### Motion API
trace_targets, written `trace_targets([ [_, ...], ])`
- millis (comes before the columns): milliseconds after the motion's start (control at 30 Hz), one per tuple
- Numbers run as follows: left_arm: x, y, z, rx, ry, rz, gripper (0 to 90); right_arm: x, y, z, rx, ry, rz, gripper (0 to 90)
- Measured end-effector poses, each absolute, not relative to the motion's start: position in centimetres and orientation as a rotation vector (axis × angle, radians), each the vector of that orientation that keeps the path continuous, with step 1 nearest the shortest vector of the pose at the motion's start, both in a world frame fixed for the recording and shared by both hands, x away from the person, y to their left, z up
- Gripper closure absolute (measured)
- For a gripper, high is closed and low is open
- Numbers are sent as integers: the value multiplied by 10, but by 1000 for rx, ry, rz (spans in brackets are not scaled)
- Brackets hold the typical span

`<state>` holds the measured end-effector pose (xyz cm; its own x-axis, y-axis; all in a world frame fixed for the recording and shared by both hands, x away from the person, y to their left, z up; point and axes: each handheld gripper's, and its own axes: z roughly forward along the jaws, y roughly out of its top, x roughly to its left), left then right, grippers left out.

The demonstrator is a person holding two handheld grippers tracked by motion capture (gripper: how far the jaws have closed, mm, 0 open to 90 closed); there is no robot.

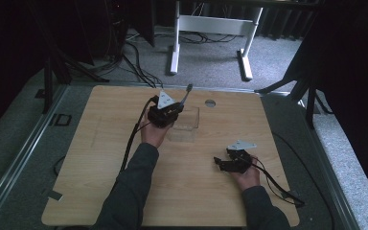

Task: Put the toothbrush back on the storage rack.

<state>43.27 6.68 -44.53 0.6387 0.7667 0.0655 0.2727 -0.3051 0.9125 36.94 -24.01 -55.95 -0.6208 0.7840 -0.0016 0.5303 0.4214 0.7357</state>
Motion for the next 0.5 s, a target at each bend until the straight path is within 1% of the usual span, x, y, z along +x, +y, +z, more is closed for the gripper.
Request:
trace_targets([
  [167, 431, 62, -449, 1931, 812, 644, 781, 369, -240, -559, 1129, 2336, 1023, 284],
  [400, 431, 58, -455, 1999, 796, 611, 776, 370, -240, -560, 1125, 2335, 1023, 284],
  [467, 431, 58, -457, 2009, 791, 586, 752, 370, -240, -560, 1125, 2335, 1023, 284],
  [500, 430, 58, -458, 2006, 793, 584, 717, 370, -240, -560, 1126, 2335, 1023, 284],
])
